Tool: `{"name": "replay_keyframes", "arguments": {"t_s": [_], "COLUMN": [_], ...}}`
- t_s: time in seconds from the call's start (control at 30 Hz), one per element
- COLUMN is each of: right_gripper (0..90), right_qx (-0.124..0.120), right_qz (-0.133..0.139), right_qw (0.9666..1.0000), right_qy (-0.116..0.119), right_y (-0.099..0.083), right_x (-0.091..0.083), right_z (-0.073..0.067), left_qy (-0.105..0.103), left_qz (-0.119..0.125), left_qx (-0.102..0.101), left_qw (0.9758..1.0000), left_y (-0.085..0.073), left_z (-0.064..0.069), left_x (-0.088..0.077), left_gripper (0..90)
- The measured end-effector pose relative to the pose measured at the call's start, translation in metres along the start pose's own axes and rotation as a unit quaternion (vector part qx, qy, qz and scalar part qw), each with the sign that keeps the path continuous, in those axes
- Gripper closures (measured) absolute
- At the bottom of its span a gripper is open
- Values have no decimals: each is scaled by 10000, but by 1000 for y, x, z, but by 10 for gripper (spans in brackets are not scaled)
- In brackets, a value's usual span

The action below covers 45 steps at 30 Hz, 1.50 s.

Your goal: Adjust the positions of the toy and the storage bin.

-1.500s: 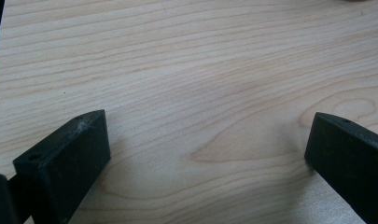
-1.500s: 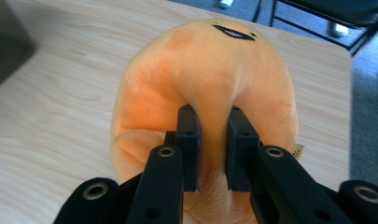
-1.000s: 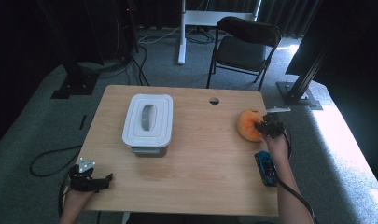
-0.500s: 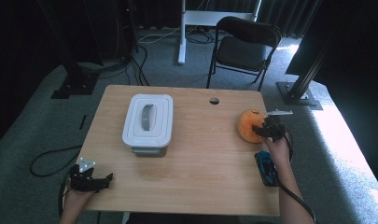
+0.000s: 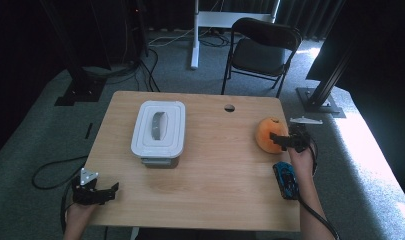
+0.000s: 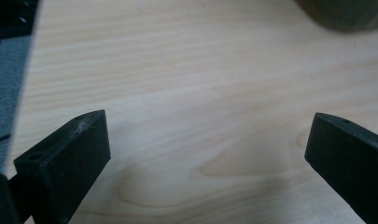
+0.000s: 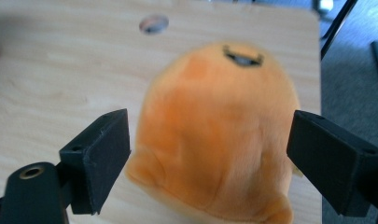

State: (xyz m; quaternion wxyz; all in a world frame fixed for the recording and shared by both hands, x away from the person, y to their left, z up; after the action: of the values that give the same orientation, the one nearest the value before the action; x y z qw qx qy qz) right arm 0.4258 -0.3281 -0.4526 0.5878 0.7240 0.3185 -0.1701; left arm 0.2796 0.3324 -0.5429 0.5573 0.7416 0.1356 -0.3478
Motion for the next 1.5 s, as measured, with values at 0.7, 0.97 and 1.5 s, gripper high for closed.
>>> {"name": "replay_keyframes", "arguments": {"t_s": [0.7, 0.97, 1.5], "right_gripper": [126, 126, 127], "right_qx": [-495, -601, -792], "right_qz": [347, 279, -64], "right_qw": [9964, 9948, 9917], "right_qy": [595, 777, 1012], "right_y": [-6, -17, -41], "right_x": [15, 37, 83], "right_z": [-81, -111, -158], "left_qy": [-198, -246, -233], "left_qz": [-129, -165, -200], "left_qx": [79, 141, 222], "left_qw": [9997, 9995, 9993], "left_y": [17, 24, 40], "left_z": [-2, -3, -8], "left_x": [20, 31, 48], "left_gripper": [5, 5, 5]}}
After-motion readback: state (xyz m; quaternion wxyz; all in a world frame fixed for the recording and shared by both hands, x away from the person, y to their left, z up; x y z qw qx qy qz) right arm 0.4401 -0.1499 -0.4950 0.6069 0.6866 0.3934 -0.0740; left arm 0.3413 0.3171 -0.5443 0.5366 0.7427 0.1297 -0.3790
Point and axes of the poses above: each handheld gripper's, and its own axes: x roughly forward along the jaws, y roughly out of its top, z roughly to its right, the point moved 1 cm from there along x, roughly forward along the jaws, and after that the axes turned 12 degrees about x, right-handed, at the moved point
